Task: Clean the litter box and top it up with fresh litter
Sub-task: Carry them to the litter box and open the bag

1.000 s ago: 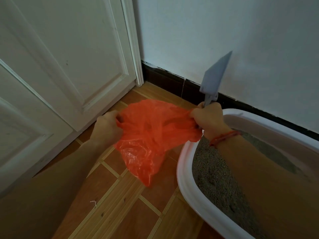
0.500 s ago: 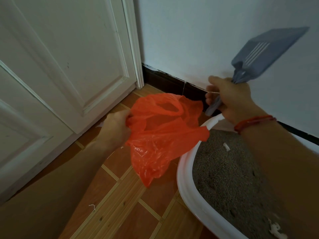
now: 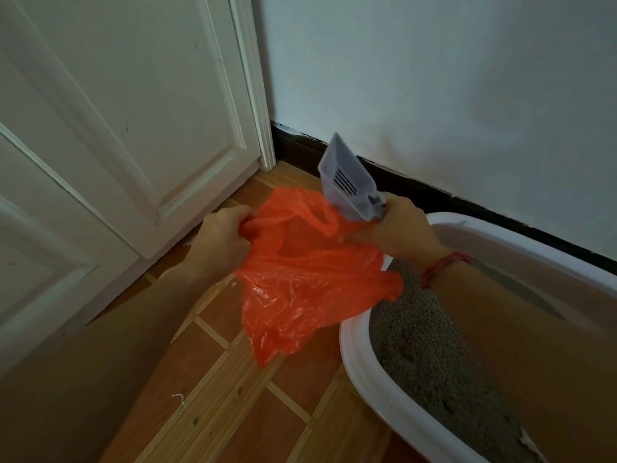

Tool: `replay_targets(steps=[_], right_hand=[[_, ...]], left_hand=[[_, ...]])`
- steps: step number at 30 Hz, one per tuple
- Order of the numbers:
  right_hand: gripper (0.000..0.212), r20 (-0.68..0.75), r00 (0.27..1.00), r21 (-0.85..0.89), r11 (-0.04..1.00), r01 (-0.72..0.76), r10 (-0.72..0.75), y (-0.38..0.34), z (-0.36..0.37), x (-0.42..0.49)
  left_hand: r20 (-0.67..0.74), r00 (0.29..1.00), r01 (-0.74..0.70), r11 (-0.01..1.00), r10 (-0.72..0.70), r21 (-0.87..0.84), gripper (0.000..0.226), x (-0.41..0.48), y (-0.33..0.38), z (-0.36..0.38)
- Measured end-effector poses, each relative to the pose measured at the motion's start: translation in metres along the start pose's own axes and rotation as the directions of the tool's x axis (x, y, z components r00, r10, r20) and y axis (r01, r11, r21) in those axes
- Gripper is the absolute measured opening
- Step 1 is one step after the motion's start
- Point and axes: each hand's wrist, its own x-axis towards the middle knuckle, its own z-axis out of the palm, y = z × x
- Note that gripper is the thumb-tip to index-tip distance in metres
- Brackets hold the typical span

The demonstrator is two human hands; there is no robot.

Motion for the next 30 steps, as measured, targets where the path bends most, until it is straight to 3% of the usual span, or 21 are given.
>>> replay_targets(steps=[2, 6, 8, 10, 12, 15, 18, 20, 22, 24, 25, 28, 30], right_hand=[[0.027, -0.059, 0.997, -0.074, 0.997, 0.038, -0.042, -0.005, 0.011, 0.007], [0.026, -0.106, 0.994, -0.157, 0.988, 0.007, -0.024, -0.010, 0.009, 0.015], [0.011, -0.153, 0.987, -0.137, 0.988, -0.072, 0.051, -0.003, -0.007, 0.017], [0.007, -0.207, 0.970, -0.115, 0.982, -0.151, 0.125, 0.008, -0.018, 0.017], [0.007, -0.204, 0.963, -0.090, 0.977, -0.195, 0.173, 0.013, -0.019, 0.015], [0.016, -0.148, 0.967, -0.042, 0.976, -0.216, 0.208, 0.010, -0.008, 0.011], [0.021, -0.152, 0.965, 0.013, 0.977, -0.213, 0.212, 0.008, -0.004, 0.009], [0.020, -0.161, 0.958, 0.066, 0.971, -0.229, 0.237, 0.009, -0.003, 0.008], [0.016, -0.153, 0.951, 0.115, 0.961, -0.253, 0.269, 0.010, -0.001, 0.007], [0.016, -0.141, 0.949, 0.149, 0.953, -0.263, 0.283, 0.010, 0.000, 0.007], [0.016, -0.134, 0.951, 0.148, 0.954, -0.260, 0.280, 0.012, -0.001, 0.008], [0.011, -0.106, 0.972, 0.056, 0.977, -0.207, 0.212, 0.012, -0.006, 0.008], [0.029, -0.078, 0.988, -0.009, 0.991, -0.134, 0.133, 0.012, -0.007, 0.010]], left_hand=[[0.003, 0.999, -0.039, 0.999, 0.039, 0.005, 0.032, -0.001, 0.000, 0.002], [0.026, 0.993, -0.115, 0.989, 0.113, 0.091, 0.032, -0.004, -0.003, 0.001], [0.010, 0.999, -0.050, 0.980, 0.049, 0.191, 0.030, -0.004, -0.019, -0.008], [-0.024, 0.999, 0.026, 0.962, -0.021, 0.273, 0.022, -0.003, -0.036, -0.015], [-0.001, 0.999, 0.051, 0.955, -0.053, 0.293, 0.032, -0.002, -0.040, -0.014], [-0.023, 0.997, -0.071, 0.967, 0.079, 0.244, 0.053, -0.006, -0.016, -0.006], [-0.179, 0.935, -0.287, 0.950, 0.306, 0.120, 0.034, -0.020, 0.024, -0.001], [-0.048, 0.941, -0.332, 0.942, 0.334, 0.046, 0.039, -0.029, 0.044, 0.006], [0.252, 0.934, -0.275, 0.959, 0.252, 0.064, 0.065, -0.038, 0.055, 0.016], [0.456, 0.879, -0.280, 0.926, 0.141, 0.253, 0.098, -0.047, 0.056, 0.030], [0.494, 0.861, -0.336, 0.868, 0.125, 0.366, 0.097, -0.051, 0.053, 0.038], [0.536, 0.818, -0.487, 0.749, 0.211, 0.449, 0.032, -0.062, 0.045, 0.051], [0.536, 0.794, -0.534, 0.750, 0.286, 0.390, 0.018, -0.066, 0.039, 0.056]])
